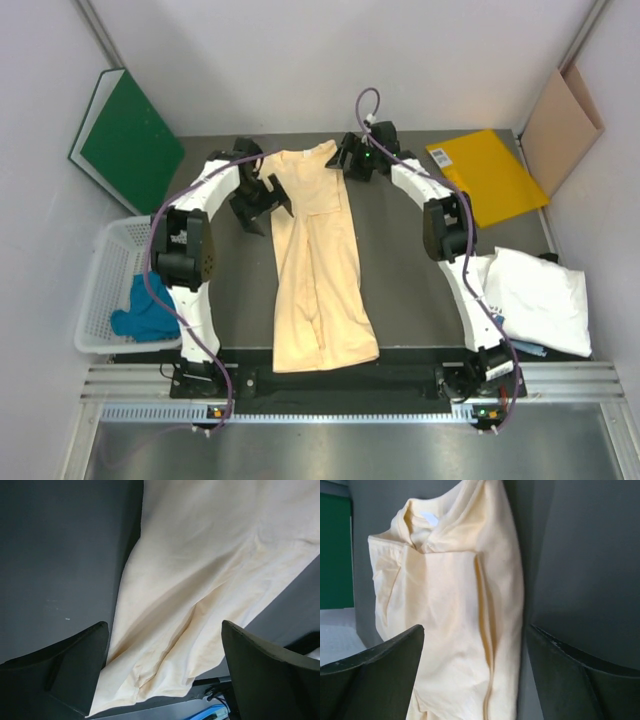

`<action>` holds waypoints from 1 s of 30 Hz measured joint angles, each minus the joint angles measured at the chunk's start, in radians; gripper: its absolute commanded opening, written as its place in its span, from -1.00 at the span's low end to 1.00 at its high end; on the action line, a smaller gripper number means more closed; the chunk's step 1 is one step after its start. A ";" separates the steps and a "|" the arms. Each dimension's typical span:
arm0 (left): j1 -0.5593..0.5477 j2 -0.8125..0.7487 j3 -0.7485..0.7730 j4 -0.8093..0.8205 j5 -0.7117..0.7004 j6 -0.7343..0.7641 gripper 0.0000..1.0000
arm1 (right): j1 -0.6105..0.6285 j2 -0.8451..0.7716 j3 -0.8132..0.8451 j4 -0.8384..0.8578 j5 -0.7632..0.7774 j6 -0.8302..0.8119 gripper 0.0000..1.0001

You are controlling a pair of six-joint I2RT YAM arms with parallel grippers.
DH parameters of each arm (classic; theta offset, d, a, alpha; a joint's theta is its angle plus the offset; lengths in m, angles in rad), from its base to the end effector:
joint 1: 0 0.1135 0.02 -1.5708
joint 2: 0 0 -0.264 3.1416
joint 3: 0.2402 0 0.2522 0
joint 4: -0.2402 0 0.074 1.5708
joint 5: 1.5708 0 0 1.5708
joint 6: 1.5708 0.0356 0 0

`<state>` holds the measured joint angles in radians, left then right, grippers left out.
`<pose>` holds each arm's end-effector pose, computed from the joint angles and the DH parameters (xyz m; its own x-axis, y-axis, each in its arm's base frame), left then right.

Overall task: Fold and stack the t-shirts
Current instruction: Fold the tshirt

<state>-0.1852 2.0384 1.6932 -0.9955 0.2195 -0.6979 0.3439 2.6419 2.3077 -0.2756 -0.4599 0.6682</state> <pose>0.4061 -0.0840 0.2168 -0.8801 -0.4732 -0.0385 -0.4399 0.8432 -0.3090 0.5498 0.2137 0.1557 -0.8226 0.2951 -0.4860 -0.1720 0.6855 0.7074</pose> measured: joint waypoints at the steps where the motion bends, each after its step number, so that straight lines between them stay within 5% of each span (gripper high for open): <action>1: 0.012 0.000 0.008 0.000 0.009 0.005 0.98 | 0.008 0.011 0.012 0.012 0.002 0.006 0.33; 2: 0.026 0.000 0.015 0.000 0.020 0.011 0.98 | 0.016 0.021 0.017 0.019 0.002 0.010 -0.16; 5: 0.060 0.002 0.031 0.001 0.038 0.021 0.98 | 0.050 0.039 0.019 0.020 0.006 0.020 -0.99; 21: 0.138 0.001 0.017 0.012 0.105 0.071 0.98 | -0.010 0.001 -0.064 0.019 0.071 0.101 -0.99; 27: 0.137 -0.001 -0.030 0.023 0.138 0.076 0.98 | -0.100 0.020 0.004 0.010 0.089 0.116 -0.39; 28: 0.137 -0.003 -0.031 0.025 0.143 0.079 0.98 | -0.112 0.020 0.004 0.020 0.090 0.117 0.18; 30: 0.137 -0.012 -0.037 0.030 0.154 0.083 0.98 | -0.132 0.020 0.005 0.029 0.097 0.115 0.54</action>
<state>-0.0486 2.0266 1.6566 -0.9657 0.3737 -0.6147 0.2119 2.6621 2.3123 -0.2462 -0.3630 0.7830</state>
